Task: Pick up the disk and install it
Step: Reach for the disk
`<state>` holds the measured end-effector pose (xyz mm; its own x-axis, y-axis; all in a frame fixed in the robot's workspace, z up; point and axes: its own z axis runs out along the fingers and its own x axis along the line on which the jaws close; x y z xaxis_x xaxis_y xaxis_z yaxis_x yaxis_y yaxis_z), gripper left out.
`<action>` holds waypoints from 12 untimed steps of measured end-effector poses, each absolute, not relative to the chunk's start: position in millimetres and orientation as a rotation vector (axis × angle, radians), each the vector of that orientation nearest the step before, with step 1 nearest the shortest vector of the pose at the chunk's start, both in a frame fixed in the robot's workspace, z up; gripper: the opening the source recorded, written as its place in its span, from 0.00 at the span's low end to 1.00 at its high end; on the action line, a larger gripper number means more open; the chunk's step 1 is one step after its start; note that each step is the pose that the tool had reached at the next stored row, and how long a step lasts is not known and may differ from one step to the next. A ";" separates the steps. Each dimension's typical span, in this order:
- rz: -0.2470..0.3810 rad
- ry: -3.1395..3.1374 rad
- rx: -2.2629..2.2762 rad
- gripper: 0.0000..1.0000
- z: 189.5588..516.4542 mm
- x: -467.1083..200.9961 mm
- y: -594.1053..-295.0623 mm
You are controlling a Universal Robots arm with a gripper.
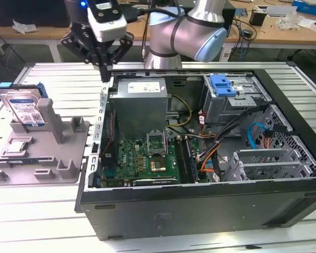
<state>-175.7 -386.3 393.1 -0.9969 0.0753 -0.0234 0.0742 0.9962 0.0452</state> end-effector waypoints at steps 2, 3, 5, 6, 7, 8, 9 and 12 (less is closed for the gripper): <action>0.069 3.114 0.117 0.11 393.0 -183.6 -383.2; 0.069 3.114 0.116 0.11 392.7 -191.4 -380.0; 0.069 3.114 0.117 0.11 392.2 -205.9 -373.6; 0.069 3.114 0.117 0.11 392.1 -208.8 -372.3; 0.069 3.114 0.117 0.11 391.9 -213.0 -370.4; 0.069 3.114 0.116 0.11 391.6 -219.0 -367.8; 0.069 3.114 0.117 0.11 391.4 -223.9 -365.6; 0.069 3.114 0.116 0.11 390.6 -241.0 -358.1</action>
<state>-241.0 -358.1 390.6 -0.9969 0.0752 -0.0233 0.0741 0.9962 0.0451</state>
